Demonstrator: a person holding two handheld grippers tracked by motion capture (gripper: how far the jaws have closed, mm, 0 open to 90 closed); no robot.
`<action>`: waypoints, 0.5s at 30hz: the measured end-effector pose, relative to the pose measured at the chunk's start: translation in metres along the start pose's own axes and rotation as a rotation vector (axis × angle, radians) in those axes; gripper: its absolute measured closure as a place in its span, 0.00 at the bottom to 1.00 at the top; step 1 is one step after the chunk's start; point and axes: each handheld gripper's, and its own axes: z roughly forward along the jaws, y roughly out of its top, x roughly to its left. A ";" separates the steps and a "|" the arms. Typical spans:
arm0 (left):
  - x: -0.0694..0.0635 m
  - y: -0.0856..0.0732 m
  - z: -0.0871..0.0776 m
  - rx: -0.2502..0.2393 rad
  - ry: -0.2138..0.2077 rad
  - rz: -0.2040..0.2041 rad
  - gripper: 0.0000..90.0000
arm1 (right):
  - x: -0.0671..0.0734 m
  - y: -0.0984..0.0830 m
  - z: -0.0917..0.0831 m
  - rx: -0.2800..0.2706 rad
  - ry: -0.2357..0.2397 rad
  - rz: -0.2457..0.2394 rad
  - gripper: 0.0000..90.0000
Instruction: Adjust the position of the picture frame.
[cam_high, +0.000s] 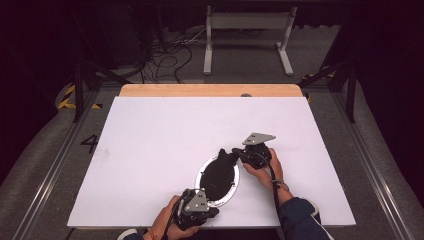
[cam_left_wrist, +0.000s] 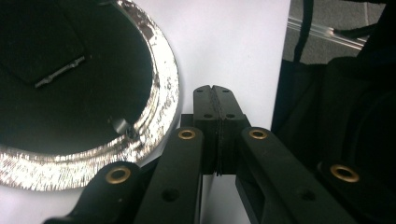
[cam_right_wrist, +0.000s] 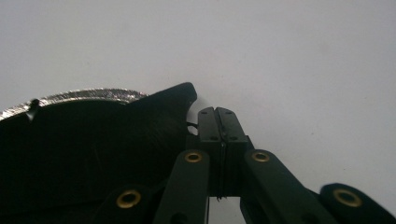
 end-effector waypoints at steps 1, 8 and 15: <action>0.001 0.001 0.001 0.001 0.000 0.007 0.99 | 0.000 0.001 0.002 -0.002 0.004 0.004 1.00; 0.005 0.005 0.006 -0.004 0.033 -0.013 1.00 | 0.001 0.004 0.007 0.015 0.022 -0.014 1.00; 0.005 0.006 0.006 0.001 0.035 -0.028 1.00 | 0.000 0.004 0.007 0.020 0.026 -0.006 1.00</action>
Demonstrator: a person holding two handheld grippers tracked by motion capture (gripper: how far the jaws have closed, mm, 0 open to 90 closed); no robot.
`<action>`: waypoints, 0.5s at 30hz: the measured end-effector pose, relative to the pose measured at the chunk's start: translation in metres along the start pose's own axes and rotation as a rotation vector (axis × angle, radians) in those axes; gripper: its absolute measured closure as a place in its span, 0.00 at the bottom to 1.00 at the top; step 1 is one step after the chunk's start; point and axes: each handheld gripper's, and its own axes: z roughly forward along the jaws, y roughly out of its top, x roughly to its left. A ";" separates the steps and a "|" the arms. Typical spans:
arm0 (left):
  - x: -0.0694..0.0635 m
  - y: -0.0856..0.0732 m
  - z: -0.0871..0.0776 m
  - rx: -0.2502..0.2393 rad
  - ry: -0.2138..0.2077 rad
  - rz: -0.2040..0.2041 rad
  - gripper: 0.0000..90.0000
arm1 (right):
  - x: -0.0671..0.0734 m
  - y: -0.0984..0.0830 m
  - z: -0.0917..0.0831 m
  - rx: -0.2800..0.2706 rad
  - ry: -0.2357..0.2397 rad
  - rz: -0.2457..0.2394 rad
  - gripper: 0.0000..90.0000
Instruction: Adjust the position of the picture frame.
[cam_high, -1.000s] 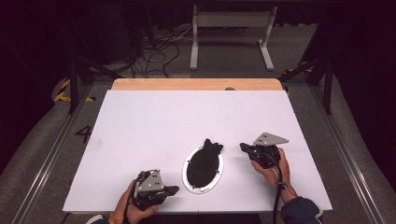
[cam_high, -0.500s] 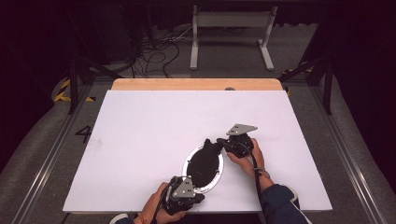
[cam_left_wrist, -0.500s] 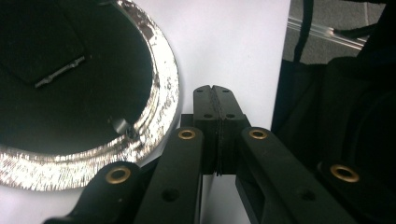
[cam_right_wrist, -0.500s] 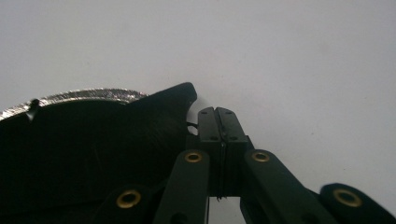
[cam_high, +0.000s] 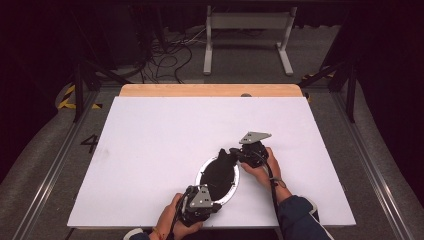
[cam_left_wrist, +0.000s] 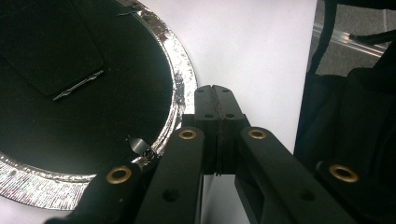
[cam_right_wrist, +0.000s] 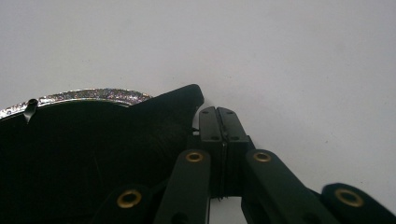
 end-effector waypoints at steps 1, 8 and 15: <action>0.000 0.000 0.000 0.002 -0.003 0.000 1.00 | 0.000 0.000 0.000 0.002 -0.001 0.001 1.00; 0.001 0.000 -0.001 0.004 0.021 -0.010 1.00 | -0.007 -0.004 -0.006 0.010 0.033 0.027 1.00; 0.005 -0.002 -0.005 0.004 0.043 -0.063 1.00 | -0.005 -0.003 -0.010 0.040 0.007 -0.010 1.00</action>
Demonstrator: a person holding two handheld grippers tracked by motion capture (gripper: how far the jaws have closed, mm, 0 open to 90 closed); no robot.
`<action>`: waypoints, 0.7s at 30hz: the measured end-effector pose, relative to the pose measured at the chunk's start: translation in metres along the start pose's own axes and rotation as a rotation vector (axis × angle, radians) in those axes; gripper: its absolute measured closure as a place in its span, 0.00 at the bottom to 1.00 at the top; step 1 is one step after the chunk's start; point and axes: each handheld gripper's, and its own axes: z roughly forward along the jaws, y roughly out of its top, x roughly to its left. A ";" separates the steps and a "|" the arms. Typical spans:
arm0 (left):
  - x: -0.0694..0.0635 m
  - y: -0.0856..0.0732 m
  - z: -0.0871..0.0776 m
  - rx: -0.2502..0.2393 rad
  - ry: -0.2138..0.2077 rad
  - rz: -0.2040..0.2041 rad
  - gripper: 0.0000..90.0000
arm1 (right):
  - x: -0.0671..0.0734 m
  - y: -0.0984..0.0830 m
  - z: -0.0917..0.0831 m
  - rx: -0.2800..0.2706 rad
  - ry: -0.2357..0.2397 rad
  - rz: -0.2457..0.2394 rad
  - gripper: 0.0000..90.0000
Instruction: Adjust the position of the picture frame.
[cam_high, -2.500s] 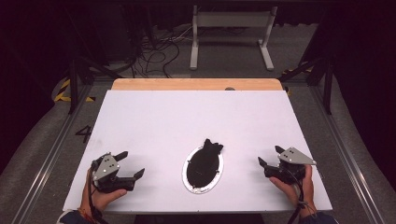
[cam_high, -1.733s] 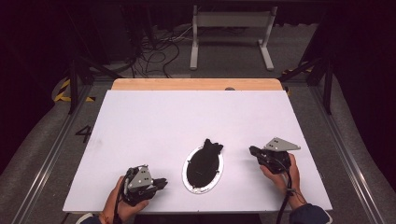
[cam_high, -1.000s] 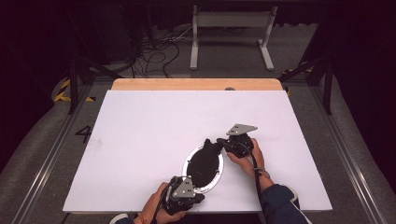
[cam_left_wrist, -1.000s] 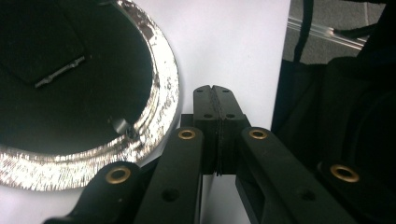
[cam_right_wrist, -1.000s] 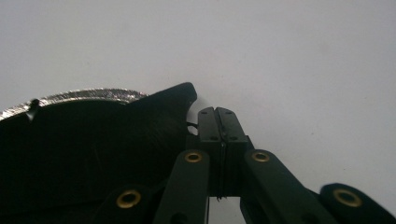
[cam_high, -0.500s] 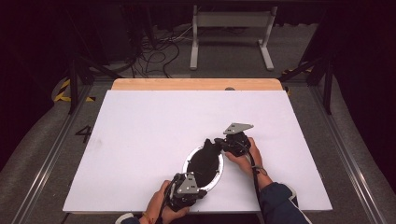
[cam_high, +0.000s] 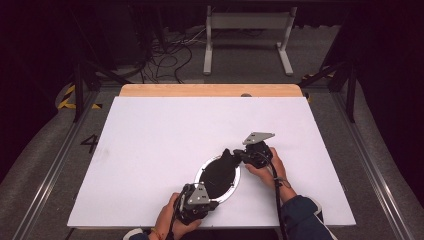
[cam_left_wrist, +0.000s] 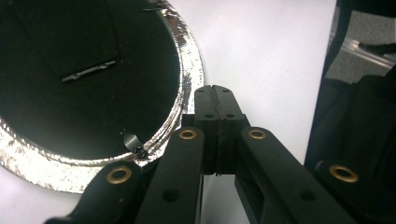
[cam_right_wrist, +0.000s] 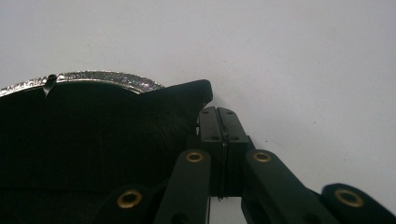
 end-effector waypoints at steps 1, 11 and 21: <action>0.001 0.000 -0.001 0.001 0.009 -0.008 1.00 | 0.000 0.000 -0.001 0.003 0.001 -0.004 1.00; 0.013 -0.004 -0.006 -0.003 0.042 -0.065 1.00 | -0.004 -0.003 -0.006 0.015 0.005 -0.002 1.00; 0.016 -0.006 -0.008 -0.008 0.069 -0.087 1.00 | -0.003 -0.004 -0.009 0.027 0.002 -0.012 1.00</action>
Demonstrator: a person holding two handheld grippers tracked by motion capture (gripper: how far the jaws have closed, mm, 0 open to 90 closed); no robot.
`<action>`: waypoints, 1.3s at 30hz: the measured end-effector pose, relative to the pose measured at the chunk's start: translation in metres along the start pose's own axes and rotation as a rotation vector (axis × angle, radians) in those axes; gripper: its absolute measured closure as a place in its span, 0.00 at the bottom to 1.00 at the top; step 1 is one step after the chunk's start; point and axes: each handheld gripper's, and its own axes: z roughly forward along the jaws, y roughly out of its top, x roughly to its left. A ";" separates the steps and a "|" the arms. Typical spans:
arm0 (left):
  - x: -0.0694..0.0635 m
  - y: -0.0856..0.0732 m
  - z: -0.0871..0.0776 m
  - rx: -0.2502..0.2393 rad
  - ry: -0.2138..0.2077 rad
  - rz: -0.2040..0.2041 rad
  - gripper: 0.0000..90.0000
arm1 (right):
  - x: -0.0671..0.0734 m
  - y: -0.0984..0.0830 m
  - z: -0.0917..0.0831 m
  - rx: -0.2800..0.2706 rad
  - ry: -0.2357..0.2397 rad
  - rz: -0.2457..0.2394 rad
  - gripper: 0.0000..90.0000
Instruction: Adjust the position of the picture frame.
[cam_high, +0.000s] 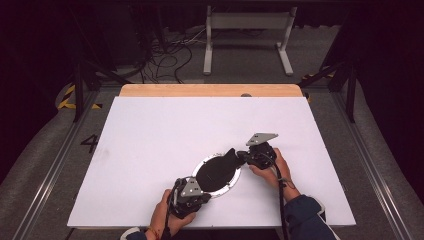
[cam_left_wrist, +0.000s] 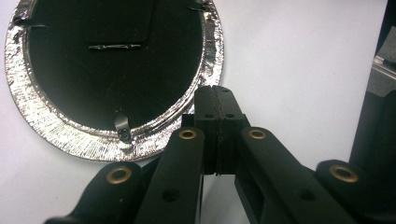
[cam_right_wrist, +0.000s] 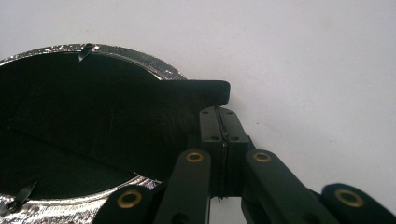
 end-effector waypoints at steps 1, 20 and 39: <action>0.001 0.000 0.000 0.000 0.005 -0.001 1.00 | 0.000 0.000 0.000 0.001 0.000 0.000 1.00; 0.017 -0.001 -0.004 0.000 0.047 -0.010 1.00 | 0.002 -0.008 -0.009 0.007 -0.017 -0.028 1.00; 0.043 0.002 -0.004 -0.008 0.100 -0.046 1.00 | 0.008 -0.030 -0.016 0.023 -0.050 -0.023 1.00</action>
